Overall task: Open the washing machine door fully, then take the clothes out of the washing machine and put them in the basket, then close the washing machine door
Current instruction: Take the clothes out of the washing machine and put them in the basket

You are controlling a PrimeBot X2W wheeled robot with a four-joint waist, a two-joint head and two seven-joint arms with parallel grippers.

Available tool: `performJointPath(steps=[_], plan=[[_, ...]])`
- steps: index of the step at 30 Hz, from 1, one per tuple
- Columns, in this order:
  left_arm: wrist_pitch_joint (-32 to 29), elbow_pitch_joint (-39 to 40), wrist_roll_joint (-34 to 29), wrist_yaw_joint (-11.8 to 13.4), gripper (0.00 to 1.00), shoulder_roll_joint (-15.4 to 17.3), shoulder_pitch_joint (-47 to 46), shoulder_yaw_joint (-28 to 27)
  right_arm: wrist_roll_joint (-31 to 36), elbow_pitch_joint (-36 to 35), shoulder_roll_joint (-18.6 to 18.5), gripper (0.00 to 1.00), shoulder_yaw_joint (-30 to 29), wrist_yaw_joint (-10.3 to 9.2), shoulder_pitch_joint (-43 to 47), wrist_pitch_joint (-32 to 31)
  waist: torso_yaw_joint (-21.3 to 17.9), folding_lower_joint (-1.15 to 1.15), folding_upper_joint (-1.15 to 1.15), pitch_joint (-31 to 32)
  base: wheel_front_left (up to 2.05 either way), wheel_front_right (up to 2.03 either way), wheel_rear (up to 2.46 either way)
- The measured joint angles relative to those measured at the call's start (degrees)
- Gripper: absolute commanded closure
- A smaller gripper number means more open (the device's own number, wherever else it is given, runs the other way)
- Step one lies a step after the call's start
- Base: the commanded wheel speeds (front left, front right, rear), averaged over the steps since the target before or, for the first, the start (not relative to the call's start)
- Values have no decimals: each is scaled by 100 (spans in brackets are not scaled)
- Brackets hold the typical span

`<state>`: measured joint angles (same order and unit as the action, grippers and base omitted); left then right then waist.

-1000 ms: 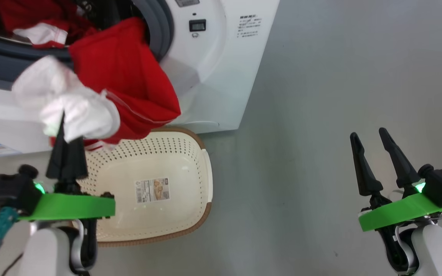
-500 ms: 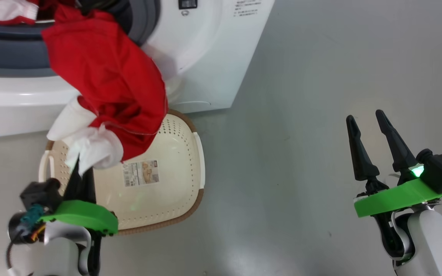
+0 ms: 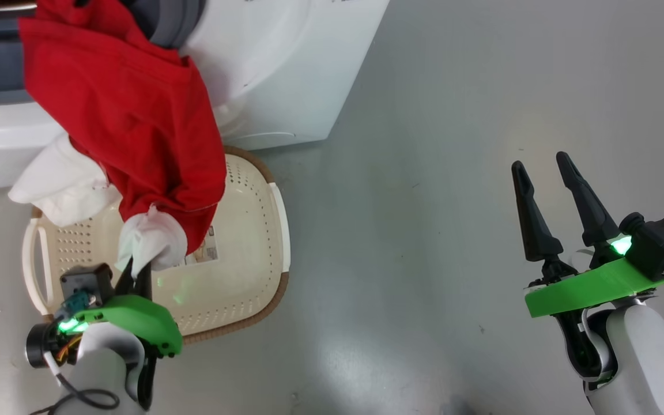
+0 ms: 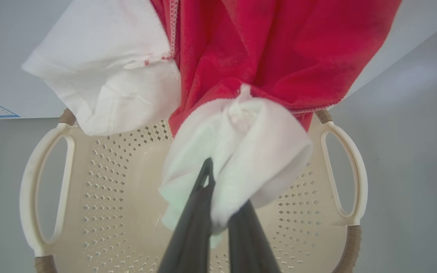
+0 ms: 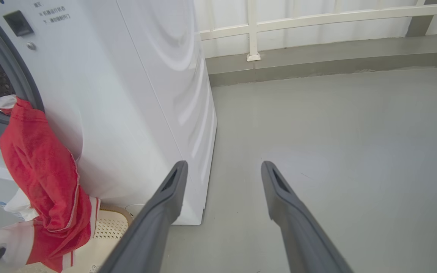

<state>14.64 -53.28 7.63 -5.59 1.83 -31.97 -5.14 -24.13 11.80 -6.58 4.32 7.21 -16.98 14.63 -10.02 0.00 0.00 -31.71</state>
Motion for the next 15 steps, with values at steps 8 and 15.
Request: performJointPath(steps=[8,15], plan=[[0,-643,-109,8,95,122,-559,-2,0,-91,37,0,49,0,-182,0,-72,0,0,-269,0,0,0],[0,-954,-157,24,82,221,-1059,7,0,-149,41,0,55,0,-260,0,-148,0,0,-600,0,0,0]])
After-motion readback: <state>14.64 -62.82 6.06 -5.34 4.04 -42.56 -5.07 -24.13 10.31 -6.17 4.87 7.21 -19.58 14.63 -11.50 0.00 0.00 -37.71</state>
